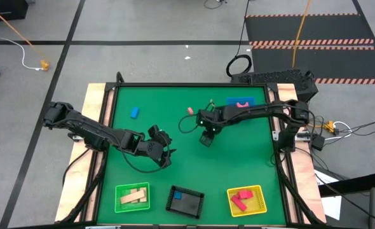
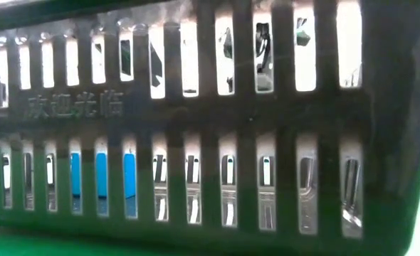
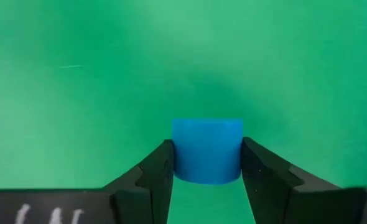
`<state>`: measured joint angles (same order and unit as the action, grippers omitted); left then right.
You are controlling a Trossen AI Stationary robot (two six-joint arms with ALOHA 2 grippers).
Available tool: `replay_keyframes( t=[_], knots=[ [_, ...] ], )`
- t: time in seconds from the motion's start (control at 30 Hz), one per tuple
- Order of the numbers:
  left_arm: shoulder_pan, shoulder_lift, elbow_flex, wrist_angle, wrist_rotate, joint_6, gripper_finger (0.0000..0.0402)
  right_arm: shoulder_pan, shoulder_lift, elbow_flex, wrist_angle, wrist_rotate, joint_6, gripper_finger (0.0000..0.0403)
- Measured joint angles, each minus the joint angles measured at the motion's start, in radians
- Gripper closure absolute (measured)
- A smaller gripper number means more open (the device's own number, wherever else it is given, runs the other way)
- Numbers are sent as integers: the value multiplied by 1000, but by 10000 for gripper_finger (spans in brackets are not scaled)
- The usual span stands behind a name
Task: Sort & place blocks by color
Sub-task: Put the blue block into the black bin
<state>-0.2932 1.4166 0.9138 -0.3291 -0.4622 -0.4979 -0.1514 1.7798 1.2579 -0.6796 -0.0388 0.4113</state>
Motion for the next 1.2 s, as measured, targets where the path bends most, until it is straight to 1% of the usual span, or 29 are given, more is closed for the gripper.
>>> replay_keyframes(
  t=[0.1,0.23,0.37,0.47,0.67,0.8,0.97,1.07,1.2],
  knots=[
    [0,0,0,-9,0,-4,167,54,-44,0,1,-7,35,261],
    [0,0,0,-33,0,-5,167,132,-96,1,23,-80,90,260],
    [0,0,0,-78,0,-5,167,245,-126,2,83,-97,163,259],
    [0,0,0,-108,0,-6,167,337,-128,3,167,-97,218,260],
    [0,0,0,-125,0,-21,167,498,-127,3,444,-96,286,259],
    [0,0,0,-125,0,-21,167,572,-107,3,590,-49,314,260],
    [0,0,0,-124,0,-26,167,639,-20,3,740,-42,362,258],
    [0,0,0,-124,28,-36,167,657,36,3,795,-41,397,259],
    [-3,0,0,-123,73,-54,167,661,80,3,827,-38,457,257]
  ],
)
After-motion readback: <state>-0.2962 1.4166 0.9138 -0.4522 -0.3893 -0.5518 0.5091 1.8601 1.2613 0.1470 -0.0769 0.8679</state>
